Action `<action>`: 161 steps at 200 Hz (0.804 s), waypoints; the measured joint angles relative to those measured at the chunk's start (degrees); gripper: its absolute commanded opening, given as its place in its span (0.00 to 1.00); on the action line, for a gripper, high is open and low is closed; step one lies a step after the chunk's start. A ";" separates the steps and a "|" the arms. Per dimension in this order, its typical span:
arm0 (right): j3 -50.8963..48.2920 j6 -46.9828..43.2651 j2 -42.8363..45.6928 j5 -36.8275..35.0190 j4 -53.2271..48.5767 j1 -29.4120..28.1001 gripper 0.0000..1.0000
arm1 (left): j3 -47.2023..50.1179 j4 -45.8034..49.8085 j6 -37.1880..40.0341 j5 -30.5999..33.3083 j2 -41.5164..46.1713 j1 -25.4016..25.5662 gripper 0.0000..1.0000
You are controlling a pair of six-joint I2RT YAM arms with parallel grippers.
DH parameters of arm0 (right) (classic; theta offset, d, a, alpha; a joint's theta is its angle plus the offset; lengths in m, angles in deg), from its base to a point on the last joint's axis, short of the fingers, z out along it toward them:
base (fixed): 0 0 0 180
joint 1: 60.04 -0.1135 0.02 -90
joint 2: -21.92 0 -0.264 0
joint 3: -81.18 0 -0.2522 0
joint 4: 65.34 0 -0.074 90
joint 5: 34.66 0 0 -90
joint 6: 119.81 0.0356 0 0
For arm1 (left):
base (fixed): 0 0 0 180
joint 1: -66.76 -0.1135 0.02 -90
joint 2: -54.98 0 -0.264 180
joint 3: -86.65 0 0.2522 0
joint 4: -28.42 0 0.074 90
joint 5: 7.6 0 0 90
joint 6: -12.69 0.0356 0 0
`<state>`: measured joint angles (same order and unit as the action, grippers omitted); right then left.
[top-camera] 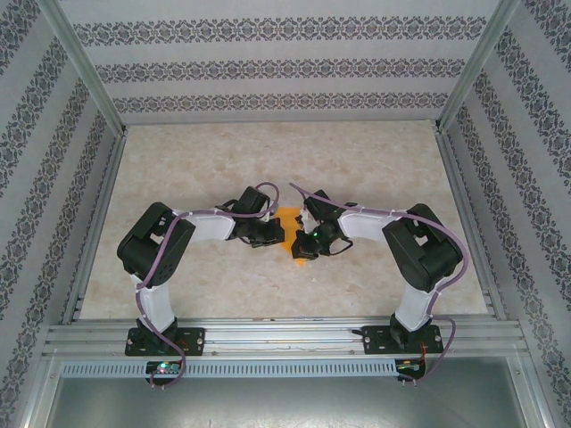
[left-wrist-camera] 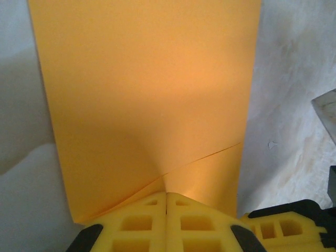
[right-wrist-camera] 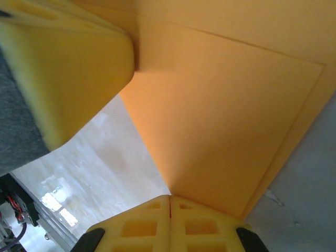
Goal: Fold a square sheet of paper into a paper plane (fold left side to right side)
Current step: Third fold the triangle at the center of the table.
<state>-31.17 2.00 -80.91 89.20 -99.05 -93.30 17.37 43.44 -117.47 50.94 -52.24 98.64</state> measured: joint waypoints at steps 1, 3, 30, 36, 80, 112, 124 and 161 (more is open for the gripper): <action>0.00 0.00 -0.02 0.02 0.02 0.00 0.00 | 0.00 0.00 0.00 0.00 0.00 0.00 0.00; 0.00 0.00 -0.04 0.00 0.02 0.00 0.00 | 0.00 0.02 0.00 0.00 0.00 0.00 0.00; -0.33 0.00 -0.09 0.00 0.26 -0.28 0.00 | 0.00 0.04 -0.39 0.04 0.00 0.00 0.00; -0.55 0.02 -0.09 0.00 0.50 -0.35 0.00 | 0.00 0.04 -0.42 0.04 0.00 0.00 0.00; -2.56 0.90 0.85 0.02 3.04 -0.35 0.00 | -0.02 0.09 -0.90 0.22 0.00 0.00 0.00; -4.35 1.29 1.88 0.02 5.20 -0.37 0.00 | -0.02 0.09 -1.29 0.24 0.00 0.00 0.00; -4.85 1.31 2.21 0.00 5.66 -0.37 0.00 | -0.02 0.09 -1.49 0.26 0.00 0.00 0.00; -6.10 1.38 3.13 0.00 6.29 -0.37 0.00 | -0.02 0.11 -1.97 0.28 0.00 -0.11 0.00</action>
<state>-37.27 3.38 -77.78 89.20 -92.75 -93.67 17.34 43.55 -119.44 51.23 -52.24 98.53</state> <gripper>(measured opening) 0.057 0.056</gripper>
